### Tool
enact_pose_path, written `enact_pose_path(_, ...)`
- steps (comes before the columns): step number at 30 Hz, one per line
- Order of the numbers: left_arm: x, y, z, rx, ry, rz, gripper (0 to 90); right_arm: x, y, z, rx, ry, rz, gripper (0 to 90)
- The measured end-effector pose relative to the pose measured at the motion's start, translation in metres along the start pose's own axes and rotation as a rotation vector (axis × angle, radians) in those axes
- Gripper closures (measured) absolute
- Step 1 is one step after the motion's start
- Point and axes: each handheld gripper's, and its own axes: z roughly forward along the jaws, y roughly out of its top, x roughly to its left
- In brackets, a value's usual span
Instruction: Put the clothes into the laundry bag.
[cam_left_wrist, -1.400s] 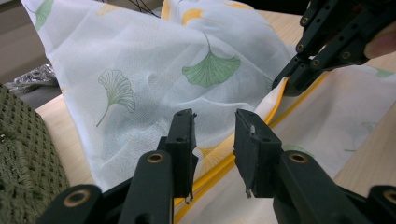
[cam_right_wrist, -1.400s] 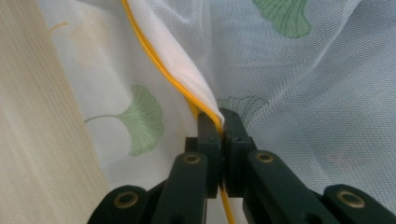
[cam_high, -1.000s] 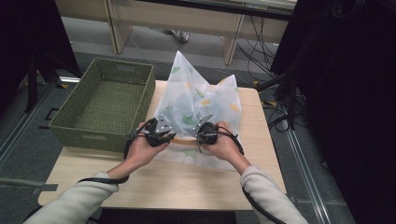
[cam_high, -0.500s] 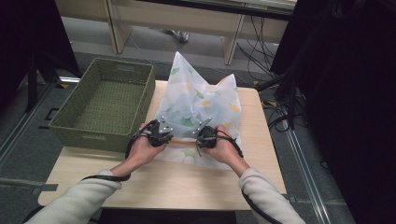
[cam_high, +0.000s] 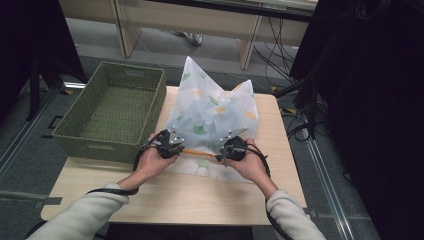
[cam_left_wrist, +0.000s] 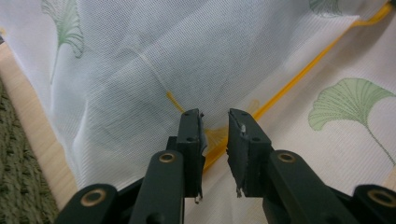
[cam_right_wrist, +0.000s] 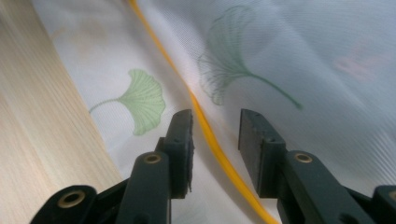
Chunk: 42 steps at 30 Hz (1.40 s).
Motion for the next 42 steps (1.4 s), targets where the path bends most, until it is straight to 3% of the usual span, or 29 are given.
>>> enact_pose_path(3, 0.001, -0.003, 0.002, 0.021, -0.005, -0.005, 72.5, -0.001, -0.008, -0.012, -0.044, -0.024, 0.058, 62.3)
enact_pose_path(5, 0.002, -0.006, 0.003, 0.035, -0.013, -0.015, 71.4, -0.004, -0.013, -0.021, -0.084, -0.039, 0.071, 61.7)
enact_pose_path(8, 0.004, -0.009, 0.002, 0.04, -0.015, -0.021, 71.1, -0.006, -0.02, -0.034, -0.126, -0.063, 0.116, 61.4)
enact_pose_path(9, 0.004, -0.009, 0.001, 0.038, -0.016, -0.021, 71.1, -0.006, -0.022, -0.039, -0.131, -0.071, 0.154, 61.0)
enact_pose_path(10, 0.004, -0.009, -0.001, 0.033, -0.015, -0.025, 71.1, -0.01, -0.025, -0.042, -0.152, -0.082, 0.133, 60.9)
enact_pose_path(11, 0.003, -0.008, -0.004, 0.026, -0.019, -0.021, 70.9, -0.01, -0.028, -0.046, -0.158, -0.091, 0.168, 60.7)
enact_pose_path(15, 0.001, -0.005, -0.024, -0.043, -0.022, -0.02, 69.0, -0.018, -0.04, -0.057, -0.208, -0.127, 0.208, 60.1)
enact_pose_path(20, 0.001, -0.008, -0.056, -0.135, -0.021, -0.019, 65.5, -0.026, -0.056, -0.066, -0.23, -0.141, 0.285, 59.4)
enact_pose_path(23, 0.001, -0.012, -0.07, -0.163, -0.016, -0.023, 63.7, -0.029, -0.062, -0.071, -0.248, -0.149, 0.314, 58.9)
enact_pose_path(33, -0.003, -0.031, -0.102, -0.228, -0.014, -0.037, 57.7, -0.028, -0.073, -0.086, -0.313, -0.195, 0.322, 56.8)
enact_pose_path(40, -0.004, -0.045, -0.127, -0.274, 0.0, -0.045, 52.6, -0.015, -0.081, -0.1, -0.354, -0.187, 0.326, 55.1)
enact_pose_path(42, -0.003, -0.052, -0.135, -0.293, 0.007, -0.066, 52.1, -0.011, -0.084, -0.104, -0.363, -0.19, 0.319, 54.2)
